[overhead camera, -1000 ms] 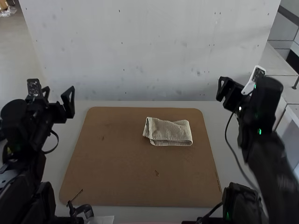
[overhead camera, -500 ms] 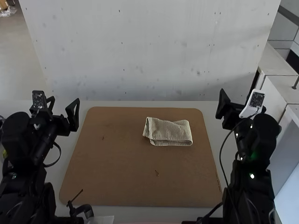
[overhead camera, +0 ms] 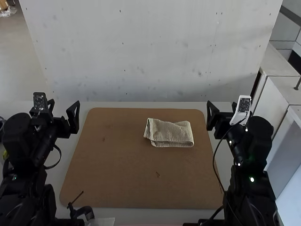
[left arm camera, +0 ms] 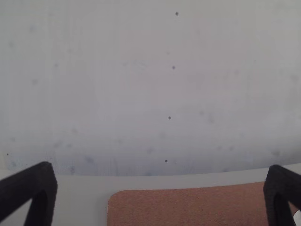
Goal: Fold the towel.
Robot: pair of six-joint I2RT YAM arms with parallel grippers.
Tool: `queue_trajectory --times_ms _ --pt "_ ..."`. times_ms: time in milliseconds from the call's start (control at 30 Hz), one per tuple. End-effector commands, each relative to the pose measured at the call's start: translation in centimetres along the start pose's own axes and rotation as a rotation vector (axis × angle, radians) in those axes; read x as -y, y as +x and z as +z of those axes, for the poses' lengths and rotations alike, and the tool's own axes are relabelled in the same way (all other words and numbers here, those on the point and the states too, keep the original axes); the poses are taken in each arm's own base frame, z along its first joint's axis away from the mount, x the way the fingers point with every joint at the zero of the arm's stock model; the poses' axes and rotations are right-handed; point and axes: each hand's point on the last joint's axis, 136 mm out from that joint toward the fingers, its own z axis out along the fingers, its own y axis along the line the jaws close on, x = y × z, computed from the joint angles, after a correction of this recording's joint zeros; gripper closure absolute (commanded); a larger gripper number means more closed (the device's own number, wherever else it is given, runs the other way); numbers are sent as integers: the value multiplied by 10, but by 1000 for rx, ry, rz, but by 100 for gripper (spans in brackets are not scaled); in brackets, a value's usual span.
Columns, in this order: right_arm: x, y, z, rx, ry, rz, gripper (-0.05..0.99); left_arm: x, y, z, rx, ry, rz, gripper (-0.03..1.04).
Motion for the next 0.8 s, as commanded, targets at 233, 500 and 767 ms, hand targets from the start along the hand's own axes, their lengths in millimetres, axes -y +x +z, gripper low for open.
queue_trajectory --times_ms 233,500,767 --pt "-29 21 -9 -61 -116 -12 -3 -17 17 1 -45 -95 3 3" --pt "28 38 -13 -115 222 66 -3 -9 41 2 -146 -54 124 2" --pt "23 68 -17 -252 185 7 -3 -5 57 -2 -211 -43 139 2"
